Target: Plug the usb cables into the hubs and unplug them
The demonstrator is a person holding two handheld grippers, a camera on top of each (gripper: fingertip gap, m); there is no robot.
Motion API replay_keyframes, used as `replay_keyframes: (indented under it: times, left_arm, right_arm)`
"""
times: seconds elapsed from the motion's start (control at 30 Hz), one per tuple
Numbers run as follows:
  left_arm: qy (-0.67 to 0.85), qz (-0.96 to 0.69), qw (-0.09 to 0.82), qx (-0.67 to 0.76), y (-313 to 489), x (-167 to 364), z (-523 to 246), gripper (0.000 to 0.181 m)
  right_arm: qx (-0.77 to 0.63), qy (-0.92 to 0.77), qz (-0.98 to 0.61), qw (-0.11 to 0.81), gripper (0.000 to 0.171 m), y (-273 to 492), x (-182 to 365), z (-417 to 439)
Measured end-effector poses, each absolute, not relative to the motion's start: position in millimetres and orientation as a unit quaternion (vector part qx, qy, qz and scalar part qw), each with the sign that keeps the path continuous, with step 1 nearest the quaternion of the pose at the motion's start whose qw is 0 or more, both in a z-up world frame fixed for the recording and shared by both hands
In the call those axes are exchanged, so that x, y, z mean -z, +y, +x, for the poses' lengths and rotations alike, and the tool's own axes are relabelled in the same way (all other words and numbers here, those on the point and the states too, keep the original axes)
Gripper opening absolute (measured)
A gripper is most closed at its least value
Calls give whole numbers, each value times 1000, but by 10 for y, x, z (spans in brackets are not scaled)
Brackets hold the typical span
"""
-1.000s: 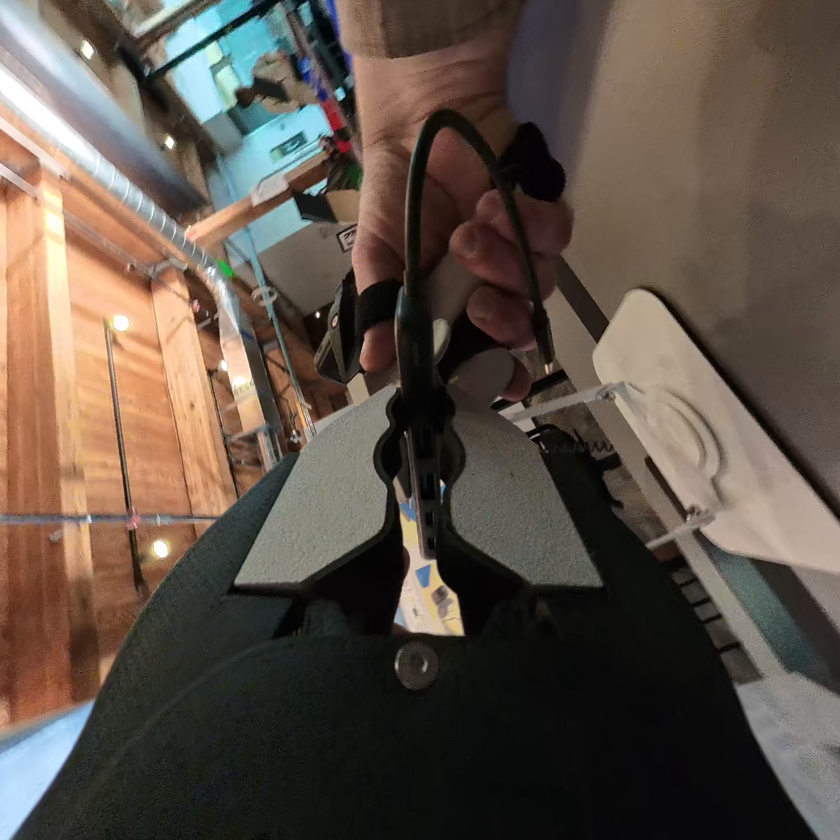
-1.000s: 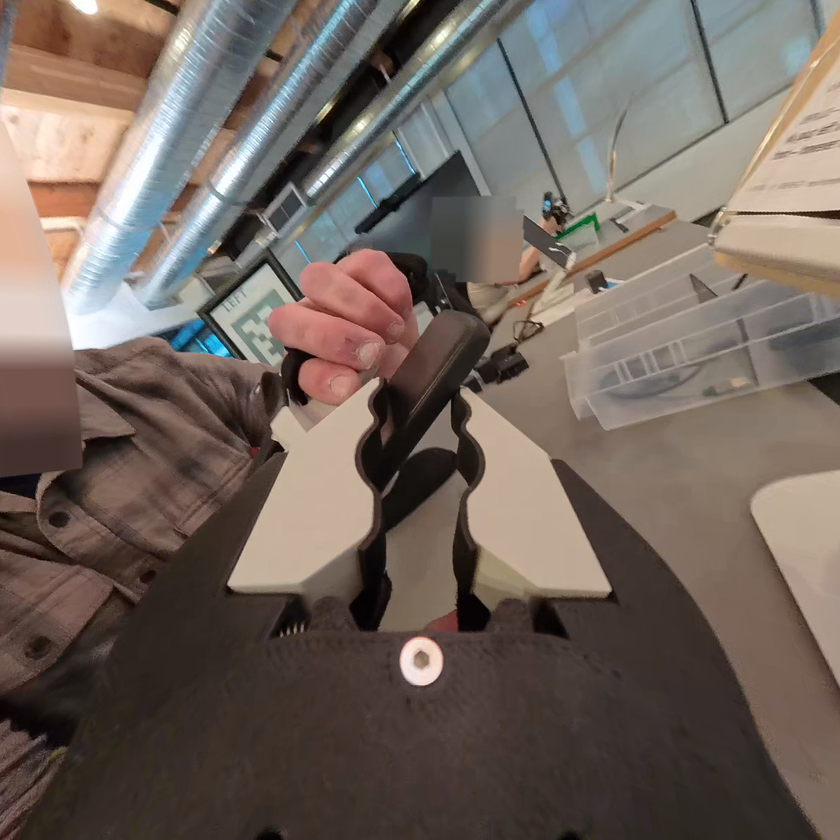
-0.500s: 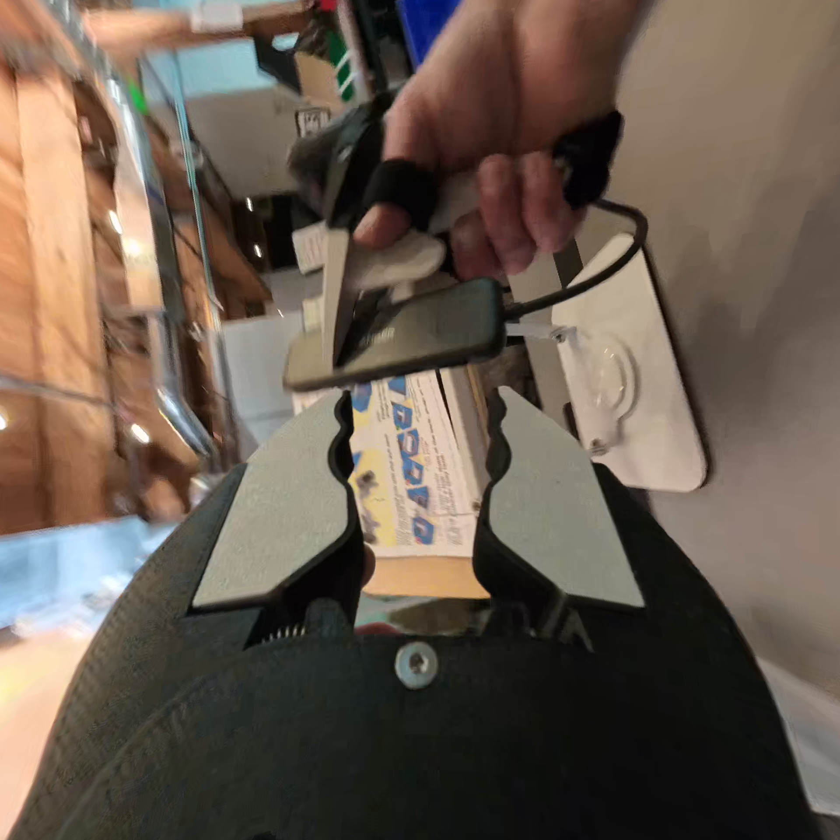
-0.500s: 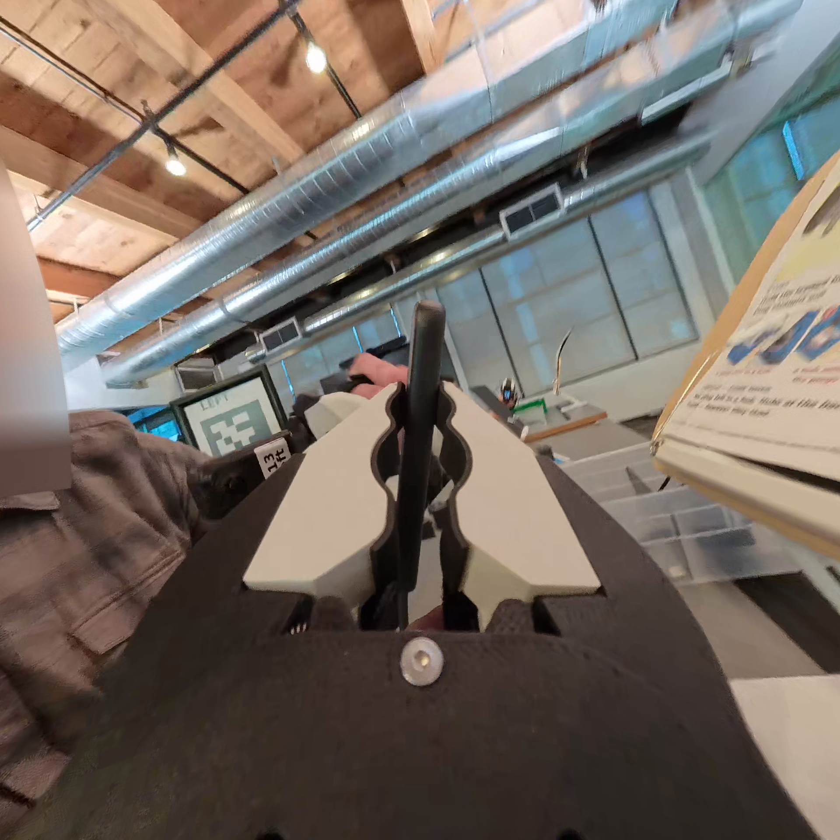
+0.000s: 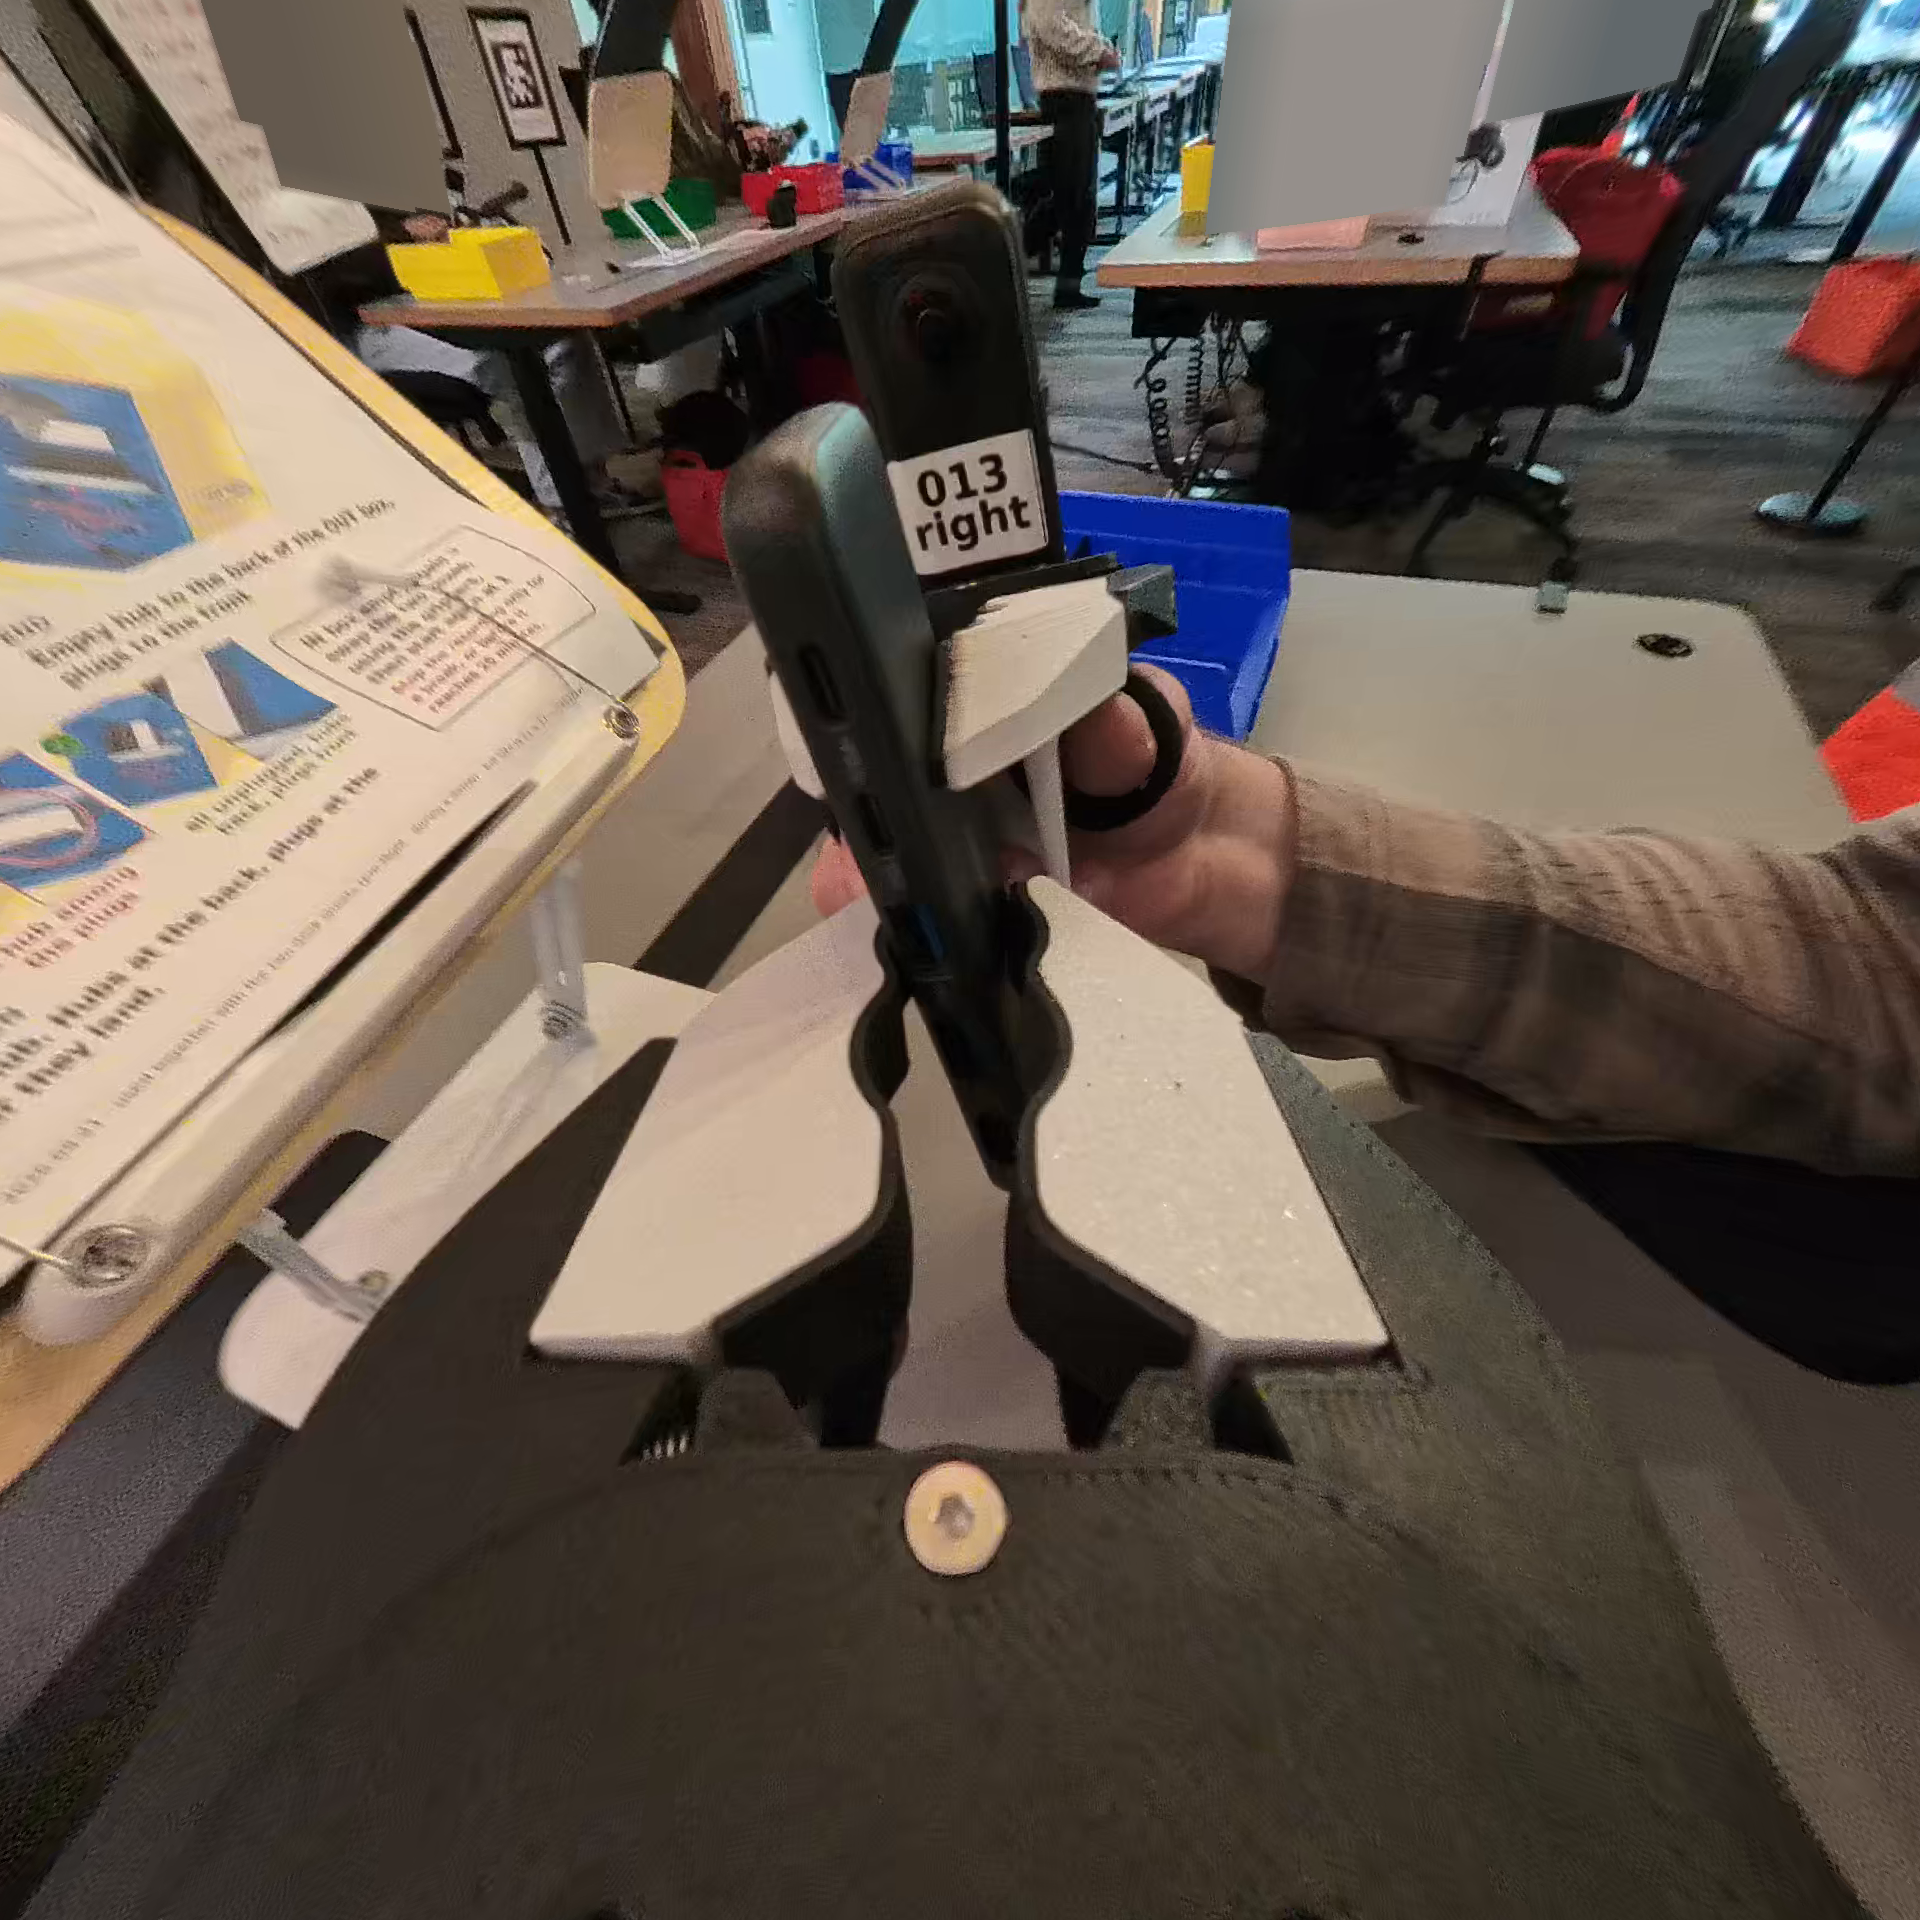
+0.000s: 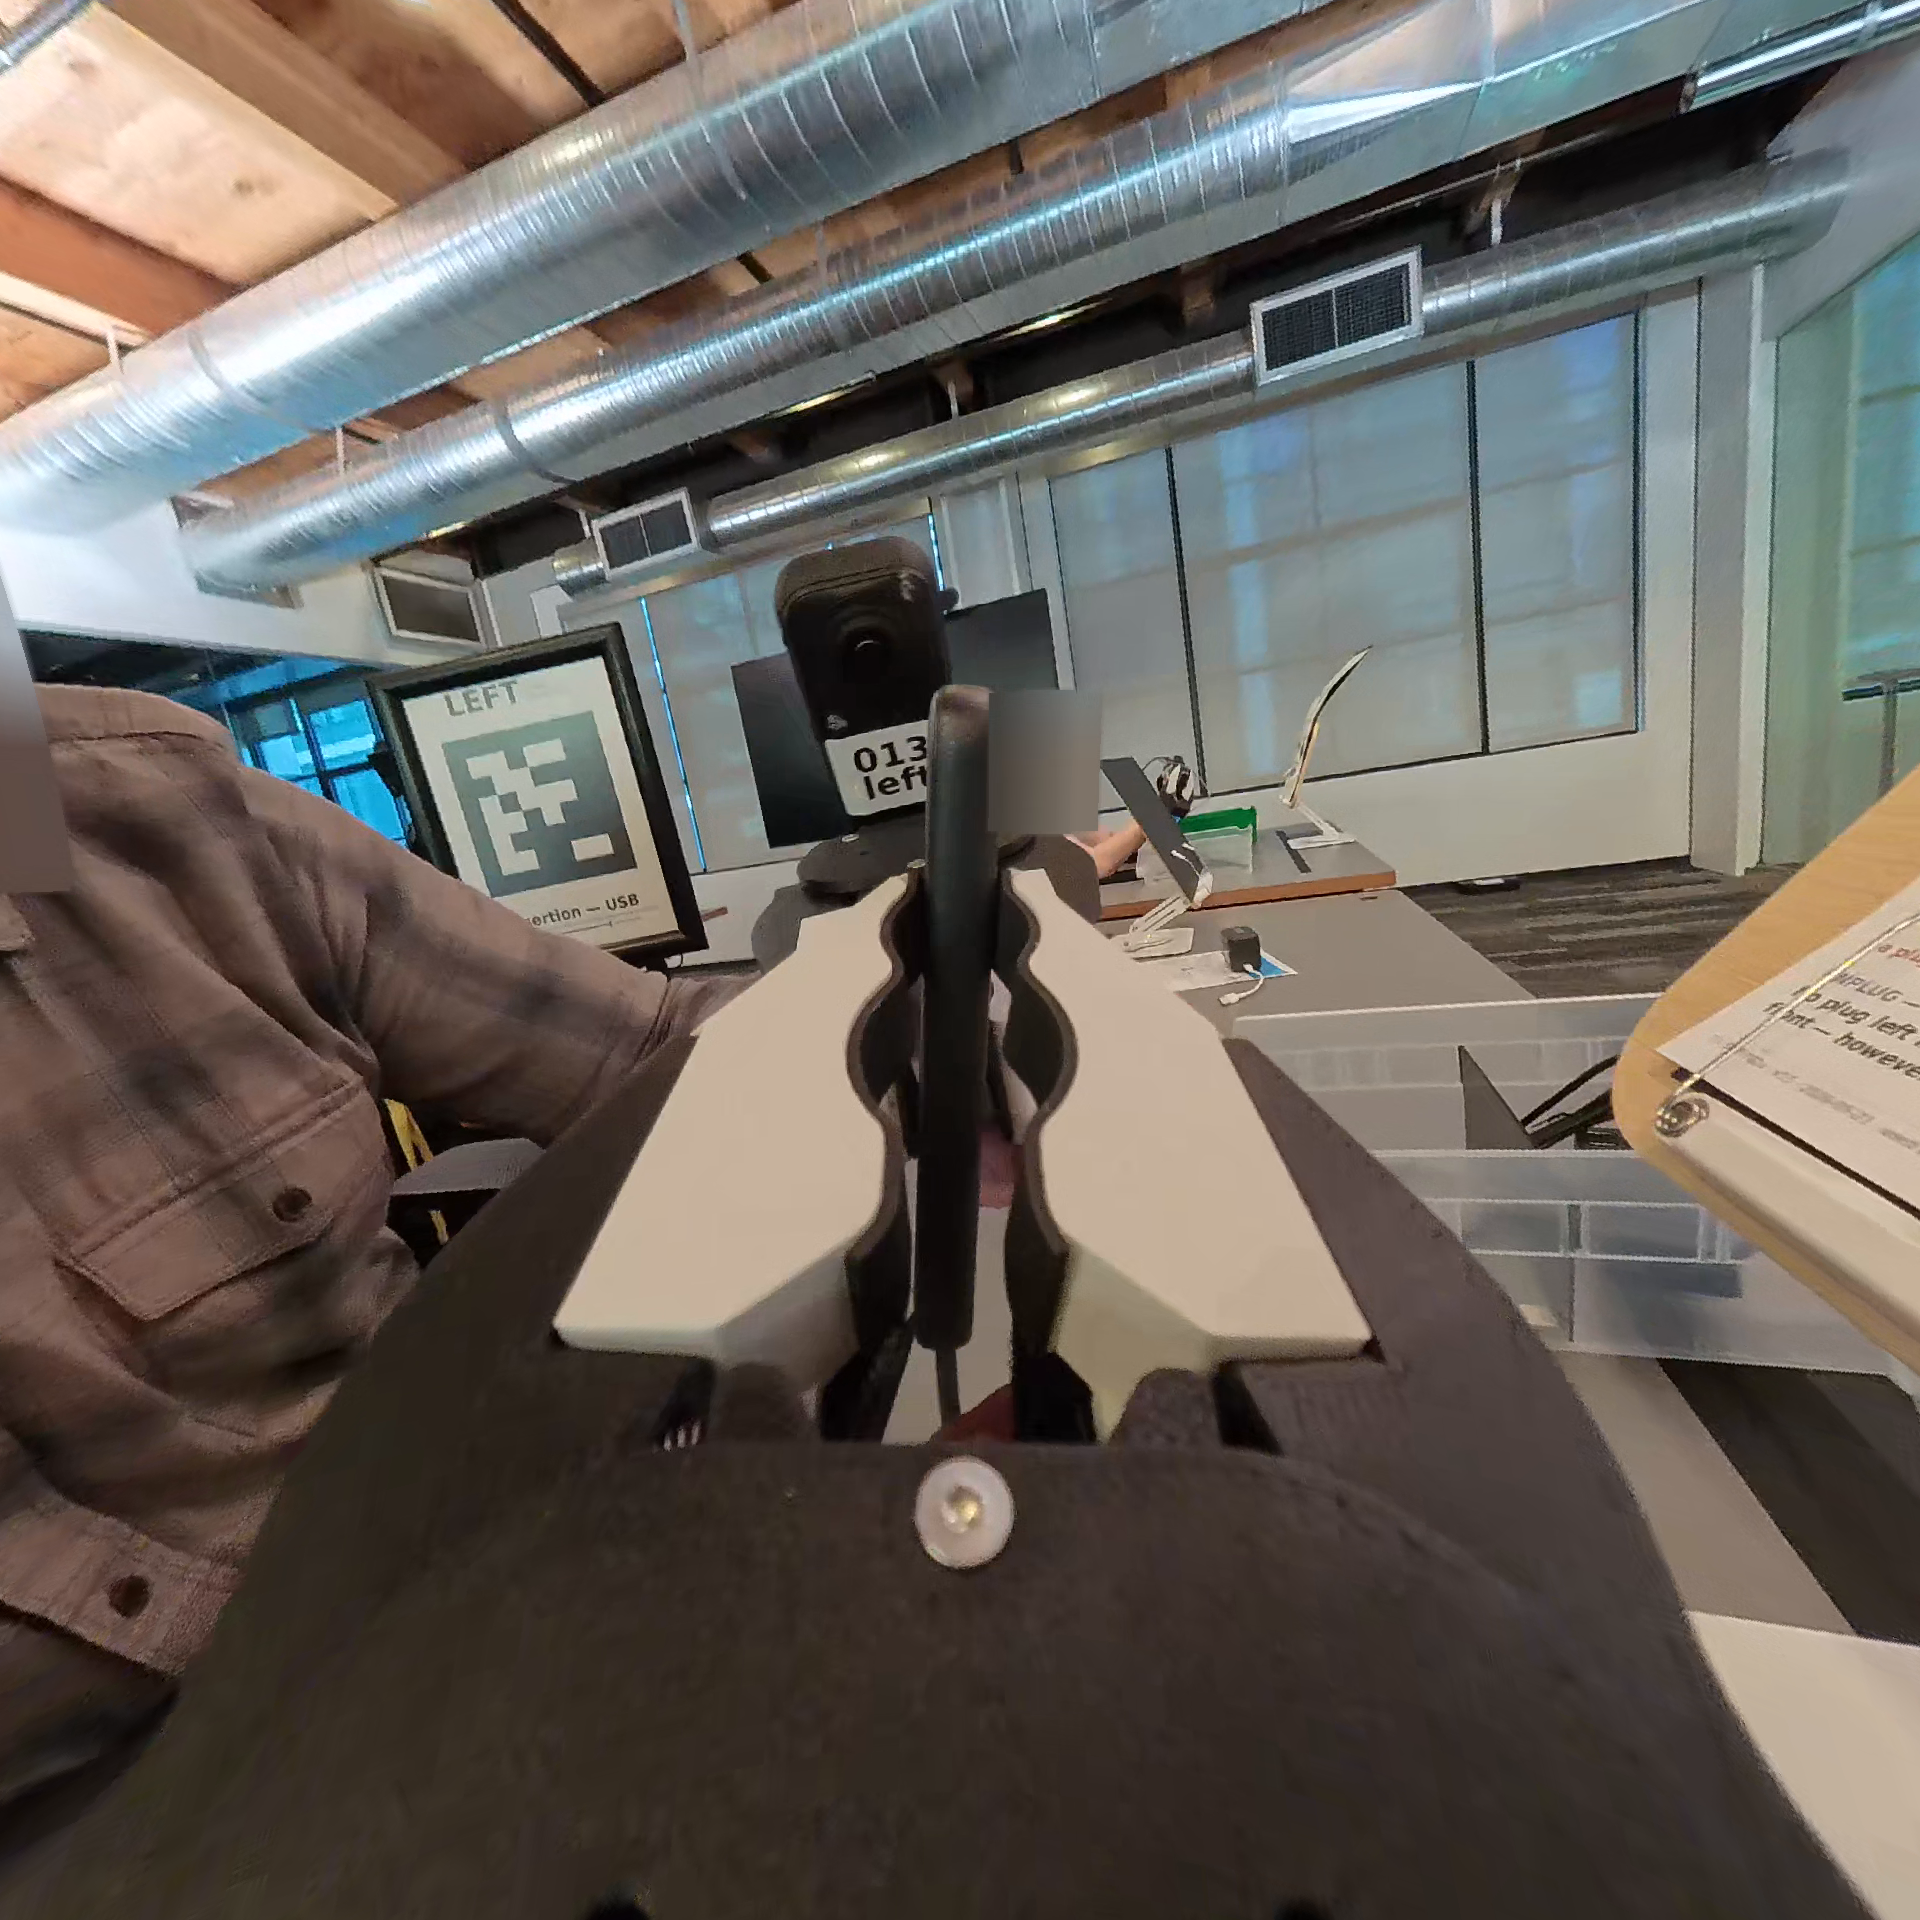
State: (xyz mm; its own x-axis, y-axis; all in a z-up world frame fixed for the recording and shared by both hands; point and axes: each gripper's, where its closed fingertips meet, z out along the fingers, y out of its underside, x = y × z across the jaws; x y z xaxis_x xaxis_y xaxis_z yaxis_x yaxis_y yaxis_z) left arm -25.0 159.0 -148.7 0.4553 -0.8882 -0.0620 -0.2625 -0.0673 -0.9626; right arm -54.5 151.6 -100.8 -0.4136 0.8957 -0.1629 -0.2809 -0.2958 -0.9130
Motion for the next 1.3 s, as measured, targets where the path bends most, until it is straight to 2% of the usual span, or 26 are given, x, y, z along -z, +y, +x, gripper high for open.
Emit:
replay_keyframes:
  times: [0.03, 0.1, 0.13, 0.2, 0.23, 0.33, 0.47, 0.6, 0.7, 0.73, 0.8, 0.87, 0.9, 0.97, 1.0, 1.1, 1.17, 1.3]
  left_arm:
    - [423, -672, 525, 307, 1581, 1494, -257, 15]
    - [404, -679, 515, 332, 1575, 1488, -292, 13]
    - [389, -683, 515, 341, 1592, 1470, -329, 13]
    - [371, -696, 502, 355, 1606, 1486, -419, 13]
    - [348, -705, 500, 363, 1637, 1484, -491, 13]
    - [271, -715, 501, 405, 1700, 1440, -734, 12]
    - [158, -718, 523, 431, 1799, 1418, -1136, 12]
    - [54, -706, 535, 461, 1826, 1418, -1463, 12]
    - [-8, -686, 533, 496, 1811, 1402, -1667, 12]
    - [-24, -681, 532, 502, 1807, 1409, -1732, 12]
    - [-47, -679, 522, 515, 1780, 1445, -1799, 12]
    - [-55, -679, 517, 519, 1740, 1473, -1804, 12]
    - [-53, -678, 511, 526, 1713, 1475, -1782, 12]
    - [-58, -681, 505, 527, 1691, 1492, -1765, 12]
    - [-65, -677, 503, 534, 1688, 1493, -1760, 12]
    - [-70, -682, 490, 539, 1690, 1516, -1739, 13]
    - [-64, -684, 488, 539, 1693, 1512, -1708, 19]
    - [-39, -679, 555, 479, 1671, 1407, -1842, 46]
  right_arm:
    - [-719, -436, -356, 408, 9, 1502, 1010, -550]
    - [-705, -437, -365, 423, 12, 1520, 1002, -588]
    - [-695, -426, -374, 442, 20, 1574, 968, -602]
    - [-669, -419, -384, 479, 56, 1636, 889, -581]
    - [-624, -443, -403, 501, 68, 1656, 934, -606]
    - [-425, -552, -451, 558, 89, 1702, 1218, -699]
    - [-216, -668, -451, 551, 88, 1633, 1564, -875]
    - [-59, -684, -369, 627, 90, 1619, 1568, -1240]
    - [20, -698, -309, 646, 87, 1487, 1719, -1558]
    - [38, -684, -298, 665, 81, 1470, 1705, -1645]
    - [82, -661, -293, 686, 82, 1507, 1728, -1762]
    - [120, -630, -295, 709, 74, 1574, 1723, -1810]
    - [125, -622, -290, 716, 69, 1568, 1742, -1834]
    - [157, -576, -272, 754, 37, 1558, 1645, -1812]
    - [163, -563, -268, 765, 28, 1539, 1618, -1806]
    - [161, -550, -267, 775, 19, 1524, 1586, -1773]
    - [139, -550, -275, 777, 10, 1523, 1549, -1733]
    - [53, -569, -351, 742, 9, 1682, 1570, -1626]
